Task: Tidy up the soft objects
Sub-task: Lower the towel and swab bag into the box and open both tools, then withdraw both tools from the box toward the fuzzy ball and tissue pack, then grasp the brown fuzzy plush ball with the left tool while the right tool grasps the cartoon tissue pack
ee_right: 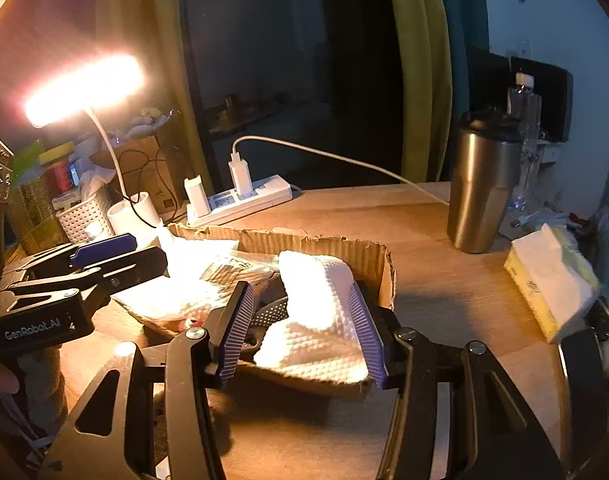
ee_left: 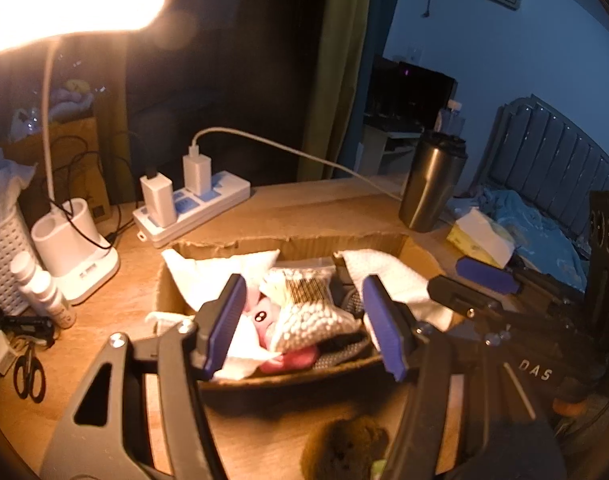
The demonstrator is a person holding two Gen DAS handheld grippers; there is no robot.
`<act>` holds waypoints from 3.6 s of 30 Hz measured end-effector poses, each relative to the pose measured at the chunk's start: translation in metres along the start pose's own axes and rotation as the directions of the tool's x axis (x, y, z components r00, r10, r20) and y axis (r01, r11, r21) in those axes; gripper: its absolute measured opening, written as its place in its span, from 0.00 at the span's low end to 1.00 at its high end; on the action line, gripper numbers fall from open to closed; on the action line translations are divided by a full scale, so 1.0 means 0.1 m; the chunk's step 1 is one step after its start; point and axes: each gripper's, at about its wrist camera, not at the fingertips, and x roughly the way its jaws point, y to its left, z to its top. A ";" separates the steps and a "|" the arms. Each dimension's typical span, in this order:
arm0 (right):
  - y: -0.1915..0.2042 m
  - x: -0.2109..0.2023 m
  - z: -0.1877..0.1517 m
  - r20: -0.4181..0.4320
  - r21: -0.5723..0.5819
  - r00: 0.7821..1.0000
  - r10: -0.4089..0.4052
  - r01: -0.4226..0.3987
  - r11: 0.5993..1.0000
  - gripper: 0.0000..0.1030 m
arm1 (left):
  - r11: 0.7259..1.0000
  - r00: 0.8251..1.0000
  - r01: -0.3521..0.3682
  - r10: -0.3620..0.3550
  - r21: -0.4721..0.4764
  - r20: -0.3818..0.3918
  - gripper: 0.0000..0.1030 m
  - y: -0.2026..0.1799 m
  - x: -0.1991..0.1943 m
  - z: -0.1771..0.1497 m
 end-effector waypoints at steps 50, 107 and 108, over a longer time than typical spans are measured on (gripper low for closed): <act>0.77 -0.89 -0.55 0.026 -0.076 0.998 -0.049 0.050 0.996 0.60 | 0.997 0.991 -0.024 0.032 -0.071 0.127 0.73 0.26 -1.33 -0.74; 0.17 -0.22 -1.09 -0.197 0.027 0.980 0.026 -0.021 0.999 0.47 | 0.996 0.967 -0.088 0.090 0.017 -0.236 0.82 -0.14 -0.18 -1.12; 0.14 -0.22 -1.08 -0.194 0.033 0.981 0.028 -0.022 0.999 0.47 | 0.996 0.966 -0.086 0.089 0.024 -0.241 0.82 -0.16 -0.15 -1.12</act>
